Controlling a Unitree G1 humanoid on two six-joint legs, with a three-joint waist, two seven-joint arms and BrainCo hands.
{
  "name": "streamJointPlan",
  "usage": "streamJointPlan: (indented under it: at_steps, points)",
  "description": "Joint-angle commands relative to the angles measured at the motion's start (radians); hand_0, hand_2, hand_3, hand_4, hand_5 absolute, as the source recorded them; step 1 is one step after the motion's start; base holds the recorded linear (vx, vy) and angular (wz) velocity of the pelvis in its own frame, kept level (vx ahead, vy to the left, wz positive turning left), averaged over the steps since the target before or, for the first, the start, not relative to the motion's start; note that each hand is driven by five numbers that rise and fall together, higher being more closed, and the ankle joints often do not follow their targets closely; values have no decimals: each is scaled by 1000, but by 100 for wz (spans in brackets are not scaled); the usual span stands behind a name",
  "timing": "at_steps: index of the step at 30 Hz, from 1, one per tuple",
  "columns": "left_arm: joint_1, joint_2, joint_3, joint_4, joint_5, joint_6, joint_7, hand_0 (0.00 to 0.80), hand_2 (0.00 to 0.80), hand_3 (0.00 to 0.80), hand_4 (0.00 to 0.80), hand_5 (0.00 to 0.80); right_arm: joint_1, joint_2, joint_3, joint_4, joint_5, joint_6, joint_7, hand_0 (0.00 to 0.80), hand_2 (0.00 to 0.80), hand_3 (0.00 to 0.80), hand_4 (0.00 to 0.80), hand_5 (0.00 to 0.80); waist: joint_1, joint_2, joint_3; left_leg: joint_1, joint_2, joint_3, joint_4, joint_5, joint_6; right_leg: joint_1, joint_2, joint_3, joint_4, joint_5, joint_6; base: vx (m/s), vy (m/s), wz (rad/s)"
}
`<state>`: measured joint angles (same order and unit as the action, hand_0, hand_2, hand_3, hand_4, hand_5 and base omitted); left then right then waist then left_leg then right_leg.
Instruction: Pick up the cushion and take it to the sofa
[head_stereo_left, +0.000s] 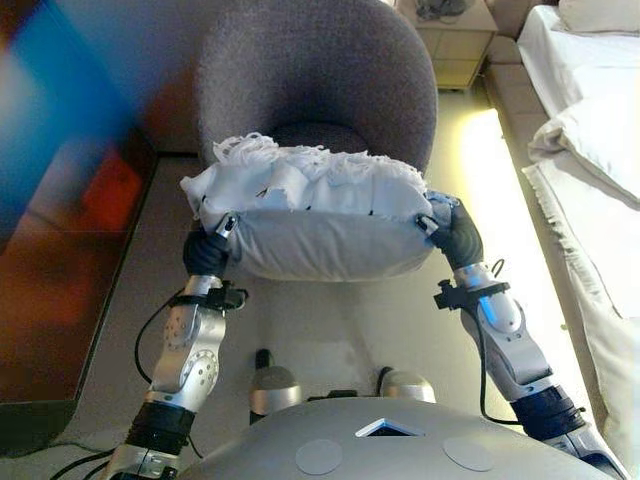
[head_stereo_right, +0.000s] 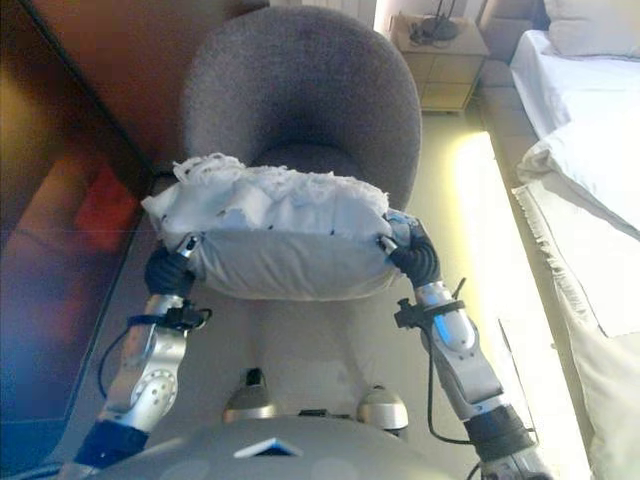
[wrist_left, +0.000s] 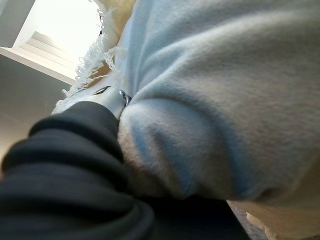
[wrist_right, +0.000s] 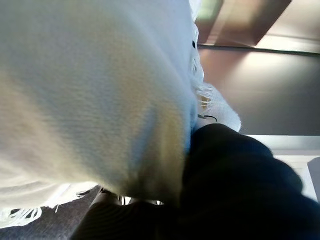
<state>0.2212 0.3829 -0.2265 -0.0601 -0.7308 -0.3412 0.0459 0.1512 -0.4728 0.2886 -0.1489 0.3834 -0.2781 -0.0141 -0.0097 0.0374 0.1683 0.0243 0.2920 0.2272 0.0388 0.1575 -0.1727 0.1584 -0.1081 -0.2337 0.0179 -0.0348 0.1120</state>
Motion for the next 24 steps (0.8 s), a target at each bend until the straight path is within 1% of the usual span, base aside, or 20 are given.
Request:
streamJointPlan:
  at_steps: [1,2,3,4,6,7,8,9,11,13,14,15,17,18,19,20,21,23,24]
  points:
    - [-90,-1,2,-146,20,-123,-56,800,800,800,800,800,-121,6,14,-126,3,-101,19,800,800,800,800,800,23,-75,43,-48,20,-66,248,-30,34,-13,-17,-5,30,13,-69,108,-134,12]
    - [-79,-5,4,-157,28,-134,-48,800,800,800,800,800,-126,4,18,-124,6,-106,30,800,800,800,800,800,37,-67,55,-61,-50,-96,226,-61,54,-11,-9,13,44,-1,-66,131,-66,-6]
    - [-76,-2,5,-166,26,-140,-39,800,800,800,800,800,-130,5,22,-124,2,-110,35,800,800,800,800,800,46,-55,61,-77,-91,-109,194,-59,62,-11,7,30,52,-14,-67,176,-42,-37]
    - [-82,2,4,-171,24,-141,-30,800,800,800,800,800,-136,7,28,-125,-8,-111,31,800,800,800,800,800,53,-44,67,-93,-113,-108,161,-45,63,-5,21,40,54,-26,-68,194,-15,-70]
    - [-106,1,-10,-168,24,-137,-10,800,800,800,800,800,-145,14,39,-124,-26,-108,13,800,800,800,800,800,68,-25,72,-131,-138,-90,73,6,58,27,45,53,44,-49,-69,294,1,-67]
    - [-112,-2,-17,-166,29,-136,0,800,800,800,800,800,-148,17,46,-120,-32,-107,8,800,800,800,800,800,79,-19,71,-147,-151,-90,36,28,58,49,56,63,38,-59,-70,405,0,-17]
    - [-111,-6,-23,-164,34,-138,9,800,800,800,800,800,-146,20,51,-118,-35,-104,8,800,800,800,800,800,90,-17,69,-155,-167,-96,0,48,58,74,62,74,35,-74,-70,485,3,13]
    - [-99,-10,-26,-166,38,-143,16,800,800,800,800,800,-139,21,54,-118,-33,-101,17,800,800,800,800,800,106,-11,64,-171,-181,-117,-46,76,57,104,73,96,36,-94,-72,522,12,18]
    - [-67,-13,-21,-175,35,-151,16,800,800,800,800,800,-114,21,54,-127,-26,-98,39,800,800,800,800,800,128,-7,57,-193,-183,-140,-85,115,52,143,83,131,51,-134,-77,555,34,15]
    - [-41,-14,-16,-178,32,-157,5,800,800,800,800,800,-89,20,55,-134,-26,-96,45,800,800,800,800,800,140,-2,51,-225,-170,-134,-96,138,45,167,90,148,70,-176,-81,589,81,-13]
    - [-31,-16,-15,-179,29,-157,0,800,800,800,800,800,-79,16,54,-136,-19,-96,46,800,800,800,800,800,149,3,46,-249,-152,-124,-101,151,39,185,92,156,81,-208,-83,573,113,-19]
    - [-29,-15,-14,-178,29,-159,-3,800,800,800,800,800,-76,14,53,-139,-15,-97,47,800,800,800,800,800,154,1,45,-260,-148,-129,-101,154,37,194,86,161,94,-231,-81,586,142,-19]
    - [-27,-12,-9,-176,28,-172,-17,800,800,800,800,800,-75,9,50,-139,-8,-105,47,800,800,800,800,800,169,-1,43,-279,-132,-163,-92,155,33,207,70,177,121,-271,-74,526,179,-45]
    - [-32,-9,-6,-172,25,-175,-22,800,800,800,800,800,-77,7,49,-137,-7,-110,47,800,800,800,800,800,170,-6,41,-282,-127,-159,-94,137,35,207,56,172,132,-278,-65,527,247,-88]
    - [-44,-5,-3,-169,24,-171,-24,800,800,800,800,800,-79,8,44,-136,-10,-112,43,800,800,800,800,800,169,-12,35,-279,-126,-138,-93,115,45,208,35,162,148,-284,-51,420,238,-85]
    - [-53,-1,-5,-165,21,-165,-18,800,800,800,800,800,-78,8,39,-137,-7,-110,40,800,800,800,800,800,166,-20,29,-271,-133,-121,-86,103,57,211,19,155,162,-277,-41,520,308,-61]
    - [-66,7,-7,-157,8,-151,-15,800,800,800,800,800,-74,9,31,-138,6,-104,31,800,800,800,800,800,165,-37,15,-268,-152,-113,-64,86,81,217,-8,152,199,-226,-13,501,277,-31]
    - [-80,17,-7,-147,5,-139,-44,800,800,800,800,800,-60,17,9,-144,28,-98,22,800,800,800,800,800,170,-76,-16,-275,-197,-93,-8,35,136,218,-54,143,277,-81,44,495,256,-18]
    - [-80,20,-16,-147,21,-142,-56,800,800,800,800,800,-53,25,6,-144,28,-103,17,800,800,800,800,800,176,-90,-31,-273,-219,-100,0,15,157,209,-72,148,330,-2,57,395,193,0]
